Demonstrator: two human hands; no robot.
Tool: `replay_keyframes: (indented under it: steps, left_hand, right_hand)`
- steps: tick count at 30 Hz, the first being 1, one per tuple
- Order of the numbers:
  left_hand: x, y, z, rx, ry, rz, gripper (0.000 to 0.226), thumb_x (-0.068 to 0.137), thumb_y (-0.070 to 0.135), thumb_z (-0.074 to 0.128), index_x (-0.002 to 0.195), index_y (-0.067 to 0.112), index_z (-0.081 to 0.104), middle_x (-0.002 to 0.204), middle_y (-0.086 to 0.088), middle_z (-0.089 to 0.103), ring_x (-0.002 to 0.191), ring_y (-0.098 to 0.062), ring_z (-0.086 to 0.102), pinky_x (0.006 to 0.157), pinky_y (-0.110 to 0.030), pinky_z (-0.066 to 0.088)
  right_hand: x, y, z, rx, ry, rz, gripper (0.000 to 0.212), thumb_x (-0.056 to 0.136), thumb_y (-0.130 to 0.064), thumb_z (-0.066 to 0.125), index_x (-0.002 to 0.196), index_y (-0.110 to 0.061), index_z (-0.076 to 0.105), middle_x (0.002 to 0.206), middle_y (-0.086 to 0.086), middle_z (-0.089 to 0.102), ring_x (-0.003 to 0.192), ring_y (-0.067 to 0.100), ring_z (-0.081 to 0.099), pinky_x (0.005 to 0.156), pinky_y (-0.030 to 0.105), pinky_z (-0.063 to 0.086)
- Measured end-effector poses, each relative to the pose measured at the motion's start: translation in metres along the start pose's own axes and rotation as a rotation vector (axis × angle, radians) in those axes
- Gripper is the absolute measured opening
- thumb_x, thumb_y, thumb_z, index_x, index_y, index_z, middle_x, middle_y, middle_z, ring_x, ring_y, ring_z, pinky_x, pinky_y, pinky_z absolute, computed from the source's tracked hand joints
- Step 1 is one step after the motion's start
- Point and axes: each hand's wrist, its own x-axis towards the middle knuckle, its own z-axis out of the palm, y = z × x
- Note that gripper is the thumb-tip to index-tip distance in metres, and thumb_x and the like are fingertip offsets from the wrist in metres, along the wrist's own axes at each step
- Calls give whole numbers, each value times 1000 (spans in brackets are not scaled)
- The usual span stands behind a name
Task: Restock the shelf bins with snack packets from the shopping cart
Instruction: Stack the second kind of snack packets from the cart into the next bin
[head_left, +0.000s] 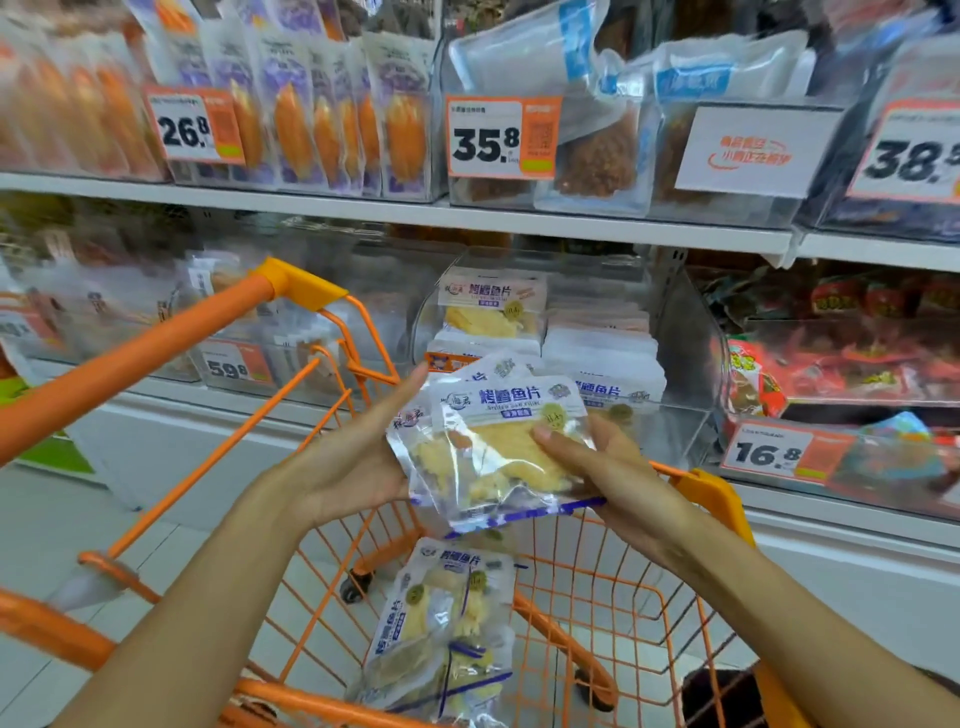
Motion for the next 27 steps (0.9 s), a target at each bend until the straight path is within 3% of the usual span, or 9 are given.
replay_keyframes:
  steps: [2,5,7,12,15,19,22,24,27]
  left_hand:
    - [5,-1,1,55,41,109,48,73,34,80,119,21,68,125,-9,64,111,-28,63,97,-46,48]
    - [17,-4,9,78,218,299,26,96,21,51,117,11,61,113,-10,69,82,-22,71,69,-33,57]
    - [24,-10,12,249,371,353,26,100,26,43,111,12,60,103,-5,72,83,-15,71,69,-29,57]
    - [26,-15,13,587,606,435,31,102,36,34,110,23,60,90,-9,68,87,-23,64,85,-34,50]
    - [35,-15,1,603,606,394,29,103,36,30,112,25,55,79,-1,60,71,-11,56,71,-20,45]
    - [38,-24,-1,449,559,297,58,99,53,21,136,19,49,122,0,62,111,-15,58,101,-31,42]
    - [43,-19,3,237,367,285,75,82,77,38,108,14,68,107,-9,70,94,-8,68,91,-29,49]
    - [42,-22,-5,302,275,290,67,60,62,78,92,6,64,86,-9,64,63,5,63,65,-12,46]
    - [37,-19,-1,760,203,251,55,76,24,73,125,30,49,114,10,61,94,10,60,71,-7,47]
  right_hand:
    - [0,-2,2,-26,96,-104,48,79,-28,68,123,-14,56,113,4,71,104,23,68,95,40,52]
    - [3,-1,5,-25,212,-166,63,74,-46,73,128,-21,52,120,1,68,108,22,65,100,46,48]
    - [6,2,6,-61,227,-159,72,72,-54,74,132,-23,48,125,0,64,112,20,63,102,46,46]
    - [5,4,9,-203,133,-132,35,87,-31,64,120,-21,58,109,-4,72,99,15,69,94,39,53]
    - [5,7,13,-219,90,-120,35,89,-30,62,123,-24,55,110,-7,71,99,13,69,90,35,55]
    - [4,13,19,-270,66,-130,40,90,-32,60,128,-27,49,117,-8,67,104,10,66,92,33,54]
    - [4,17,22,-267,116,-220,42,90,-24,61,129,-28,45,120,-10,63,106,3,63,88,21,54]
    - [2,15,22,-257,124,-273,41,89,-20,60,126,-30,45,117,-11,64,105,2,64,82,18,54]
    - [-2,7,18,-294,108,-341,46,89,-18,60,132,-24,42,116,-10,67,105,6,65,80,21,54]
